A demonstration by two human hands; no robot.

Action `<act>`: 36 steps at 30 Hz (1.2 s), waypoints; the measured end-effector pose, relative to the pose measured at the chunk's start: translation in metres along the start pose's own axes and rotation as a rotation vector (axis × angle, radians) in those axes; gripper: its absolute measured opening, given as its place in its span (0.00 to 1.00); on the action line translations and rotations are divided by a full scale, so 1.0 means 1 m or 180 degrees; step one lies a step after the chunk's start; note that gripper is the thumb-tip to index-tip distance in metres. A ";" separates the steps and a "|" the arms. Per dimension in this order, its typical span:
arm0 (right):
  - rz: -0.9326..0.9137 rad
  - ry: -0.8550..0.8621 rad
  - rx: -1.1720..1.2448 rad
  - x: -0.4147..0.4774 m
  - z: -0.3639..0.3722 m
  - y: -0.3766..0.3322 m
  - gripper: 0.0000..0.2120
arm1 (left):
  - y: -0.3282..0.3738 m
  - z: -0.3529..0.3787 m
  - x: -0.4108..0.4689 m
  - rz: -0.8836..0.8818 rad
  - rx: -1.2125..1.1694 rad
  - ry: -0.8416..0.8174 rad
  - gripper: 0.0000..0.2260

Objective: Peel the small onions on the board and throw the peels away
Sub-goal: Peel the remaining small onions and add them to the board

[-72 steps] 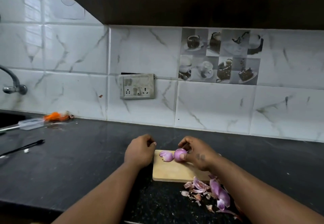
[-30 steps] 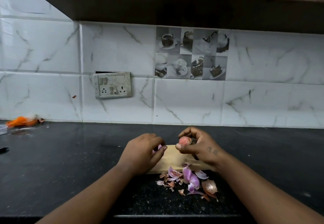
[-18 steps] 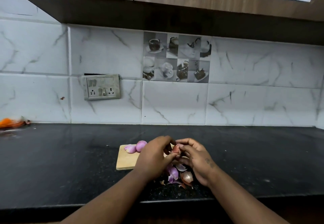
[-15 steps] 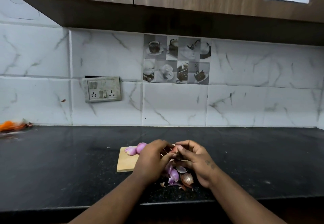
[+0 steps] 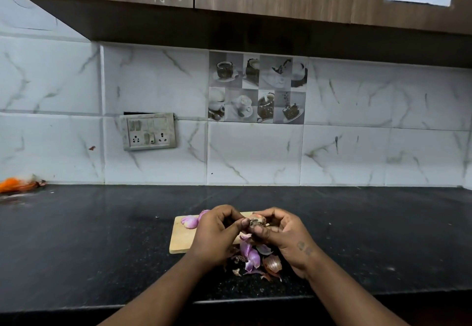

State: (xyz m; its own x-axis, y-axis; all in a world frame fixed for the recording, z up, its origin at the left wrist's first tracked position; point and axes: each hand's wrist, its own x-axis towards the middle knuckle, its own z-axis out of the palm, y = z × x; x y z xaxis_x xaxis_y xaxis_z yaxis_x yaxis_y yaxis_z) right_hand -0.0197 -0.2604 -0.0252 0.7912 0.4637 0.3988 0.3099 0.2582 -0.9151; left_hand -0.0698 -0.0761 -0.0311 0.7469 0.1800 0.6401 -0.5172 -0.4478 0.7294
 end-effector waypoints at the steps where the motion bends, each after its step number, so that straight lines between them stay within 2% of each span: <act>1: -0.0020 -0.0036 -0.0062 -0.001 0.000 -0.001 0.18 | -0.001 -0.001 0.001 0.0012 -0.0018 -0.0017 0.08; 4: 0.0012 -0.0145 -0.0011 -0.002 0.000 -0.002 0.19 | 0.000 -0.002 0.000 0.0011 0.0065 -0.0063 0.06; 7: 0.0076 -0.0360 0.0220 -0.004 0.000 -0.004 0.20 | 0.003 0.001 -0.003 -0.0024 0.0160 -0.0147 0.09; 11: 0.0091 -0.0522 0.0338 -0.005 0.000 -0.004 0.22 | 0.005 -0.001 -0.003 -0.0066 0.0355 -0.0013 0.10; 16: 0.0199 -0.0395 0.0498 -0.003 0.001 -0.005 0.18 | 0.008 -0.003 -0.006 -0.0115 0.0377 0.0047 0.09; 21: 0.0171 -0.0010 0.0587 0.001 -0.001 -0.008 0.17 | 0.009 -0.002 -0.005 -0.0086 0.1078 0.0267 0.09; 27: 0.0171 0.0158 0.0580 0.000 -0.002 -0.009 0.17 | 0.010 0.000 -0.010 0.0143 0.1379 -0.0357 0.05; 30: 0.0146 0.0172 0.0448 -0.002 -0.003 -0.009 0.14 | 0.013 0.000 -0.013 0.0190 0.1342 -0.0603 0.03; 32: 0.0090 0.0145 0.0278 -0.005 -0.004 -0.008 0.12 | 0.014 0.000 -0.012 0.0239 0.1343 -0.0679 0.01; 36: 0.0020 0.0151 0.0237 -0.011 -0.006 -0.007 0.18 | 0.016 0.000 -0.012 0.0322 0.1414 -0.0631 0.06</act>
State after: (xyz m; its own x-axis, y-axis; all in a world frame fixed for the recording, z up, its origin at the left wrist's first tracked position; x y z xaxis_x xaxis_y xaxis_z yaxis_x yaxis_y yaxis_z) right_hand -0.0272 -0.2725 -0.0240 0.8177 0.4253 0.3880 0.2660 0.3186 -0.9098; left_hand -0.0874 -0.0860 -0.0272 0.7895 -0.0344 0.6128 -0.3954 -0.7922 0.4649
